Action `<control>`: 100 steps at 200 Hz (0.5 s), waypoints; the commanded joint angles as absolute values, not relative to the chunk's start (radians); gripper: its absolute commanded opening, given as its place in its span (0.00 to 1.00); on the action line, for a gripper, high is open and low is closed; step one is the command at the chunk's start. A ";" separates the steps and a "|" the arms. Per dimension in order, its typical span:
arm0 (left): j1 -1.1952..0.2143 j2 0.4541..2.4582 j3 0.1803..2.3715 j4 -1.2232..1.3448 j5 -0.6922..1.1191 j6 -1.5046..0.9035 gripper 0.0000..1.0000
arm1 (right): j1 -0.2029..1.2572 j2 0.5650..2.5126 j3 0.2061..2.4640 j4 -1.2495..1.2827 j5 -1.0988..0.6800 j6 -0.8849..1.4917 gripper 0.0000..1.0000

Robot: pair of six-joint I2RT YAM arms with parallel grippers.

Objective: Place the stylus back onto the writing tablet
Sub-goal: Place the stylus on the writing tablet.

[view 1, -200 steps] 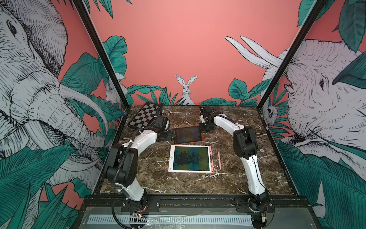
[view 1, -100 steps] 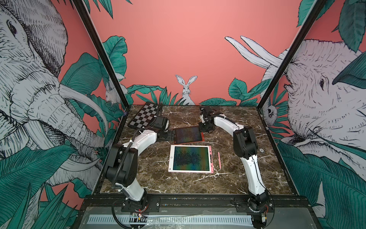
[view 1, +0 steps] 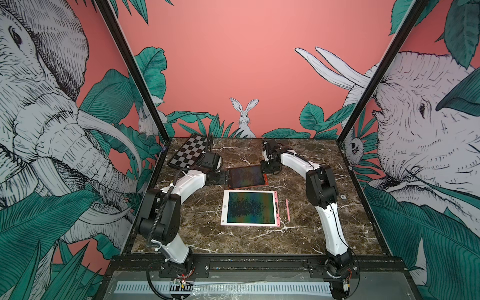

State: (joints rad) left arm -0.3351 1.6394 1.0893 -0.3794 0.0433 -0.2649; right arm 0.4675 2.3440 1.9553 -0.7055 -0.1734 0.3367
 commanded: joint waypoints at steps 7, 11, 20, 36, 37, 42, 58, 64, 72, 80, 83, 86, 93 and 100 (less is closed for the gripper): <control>-0.333 1.599 1.079 -0.381 0.041 -0.273 0.77 | 0.474 2.341 1.956 -0.717 -0.156 0.344 0.18; -0.334 1.599 1.078 -0.381 0.041 -0.271 0.77 | 0.474 2.339 1.956 -0.716 -0.155 0.344 0.19; -0.334 1.600 1.080 -0.381 0.041 -0.273 0.78 | 0.474 2.335 1.956 -0.717 -0.150 0.342 0.20; -0.334 1.600 1.081 -0.382 0.040 -0.273 0.78 | 0.474 2.328 1.956 -0.719 -0.143 0.341 0.21; -0.334 1.600 1.080 -0.382 0.041 -0.273 0.77 | 0.474 2.328 1.956 -0.719 -0.143 0.341 0.22; -0.334 1.599 1.080 -0.380 0.040 -0.273 0.78 | 0.475 2.326 1.956 -0.719 -0.139 0.340 0.22; -0.334 1.601 1.082 -0.380 0.038 -0.273 0.77 | 0.474 2.317 1.956 -0.720 -0.131 0.339 0.23; -0.334 1.602 1.081 -0.381 0.039 -0.274 0.78 | 0.474 2.314 1.956 -0.721 -0.131 0.338 0.23; -0.334 1.603 1.081 -0.382 0.039 -0.274 0.77 | 0.474 2.308 1.956 -0.721 -0.128 0.337 0.23; -0.334 1.602 1.081 -0.382 0.038 -0.273 0.78 | 0.475 2.303 1.954 -0.719 -0.128 0.337 0.23; -0.334 1.602 1.081 -0.382 0.038 -0.273 0.78 | 0.474 2.302 1.953 -0.719 -0.127 0.337 0.23; -0.334 1.603 1.082 -0.382 0.040 -0.273 0.78 | 0.474 2.299 1.953 -0.718 -0.126 0.335 0.23; -0.334 1.601 1.081 -0.383 0.038 -0.273 0.78 | 0.475 2.294 1.951 -0.718 -0.122 0.335 0.23; -0.334 1.601 1.080 -0.383 0.038 -0.273 0.78 | 0.475 2.291 1.951 -0.715 -0.119 0.331 0.22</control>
State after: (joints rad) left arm -0.3351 1.6394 1.0893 -0.3794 0.0433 -0.2649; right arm 0.4679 2.3440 1.9553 -0.7074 -0.1448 0.3370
